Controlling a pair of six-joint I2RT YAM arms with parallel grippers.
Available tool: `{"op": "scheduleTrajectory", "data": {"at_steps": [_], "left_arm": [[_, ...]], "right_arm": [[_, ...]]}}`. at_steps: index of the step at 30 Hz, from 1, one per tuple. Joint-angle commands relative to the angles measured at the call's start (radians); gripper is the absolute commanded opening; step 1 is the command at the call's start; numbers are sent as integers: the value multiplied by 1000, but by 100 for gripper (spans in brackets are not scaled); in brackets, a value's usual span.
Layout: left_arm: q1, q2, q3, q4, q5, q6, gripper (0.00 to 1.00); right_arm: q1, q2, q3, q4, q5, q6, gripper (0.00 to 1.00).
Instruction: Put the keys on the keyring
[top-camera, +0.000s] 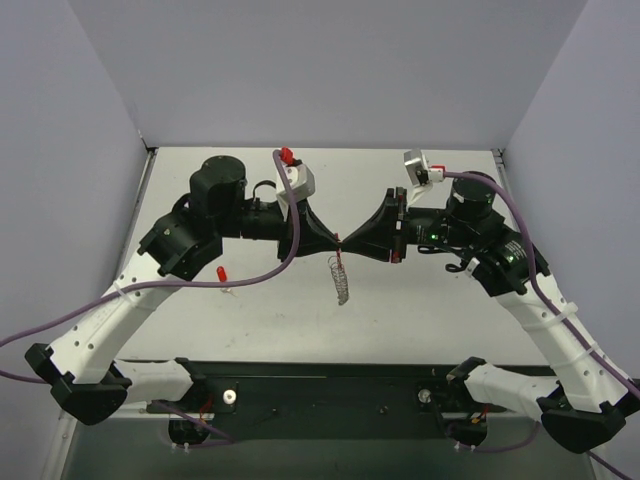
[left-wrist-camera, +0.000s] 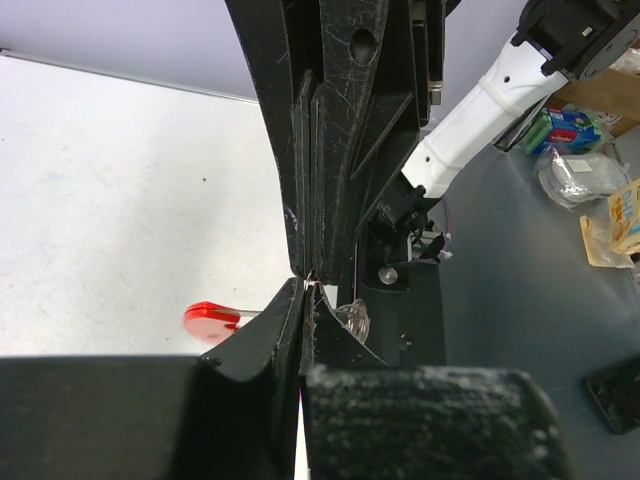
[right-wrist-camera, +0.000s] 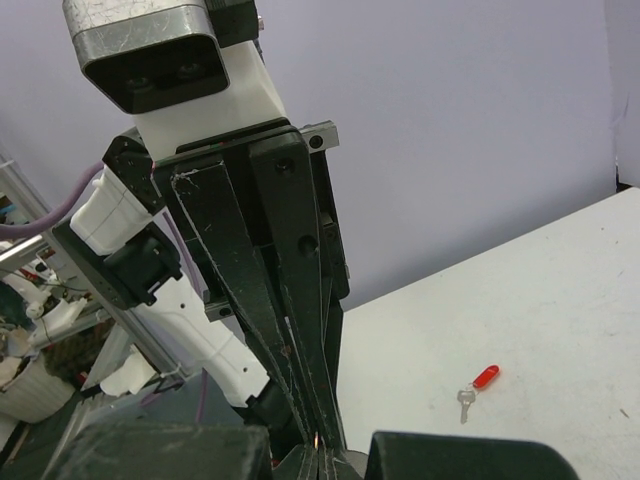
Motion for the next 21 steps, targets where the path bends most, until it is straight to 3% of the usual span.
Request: {"op": "scheduleTrajectory", "data": {"at_steps": [1, 5, 8, 9, 12, 18, 21], "left_arm": [[8, -25, -10, 25, 9, 5, 0], [10, -33, -25, 35, -5, 3, 0], [12, -65, -59, 51, -55, 3, 0], [10, -74, -67, 55, -74, 5, 0], [15, -108, -108, 70, -125, 7, 0], [56, -154, -168, 91, -155, -12, 0], [100, -163, -186, 99, -158, -29, 0]], "right_arm": [[6, -25, 5, 92, -2, 2, 0], [6, -28, 2, 97, 36, 7, 0], [1, -51, -9, 109, 109, 17, 40], [1, -59, -18, 117, 125, 20, 59], [-10, -79, -29, 150, 166, 31, 76], [-39, -68, -45, 209, 150, 79, 97], [-40, -42, -45, 221, 122, 89, 100]]}}
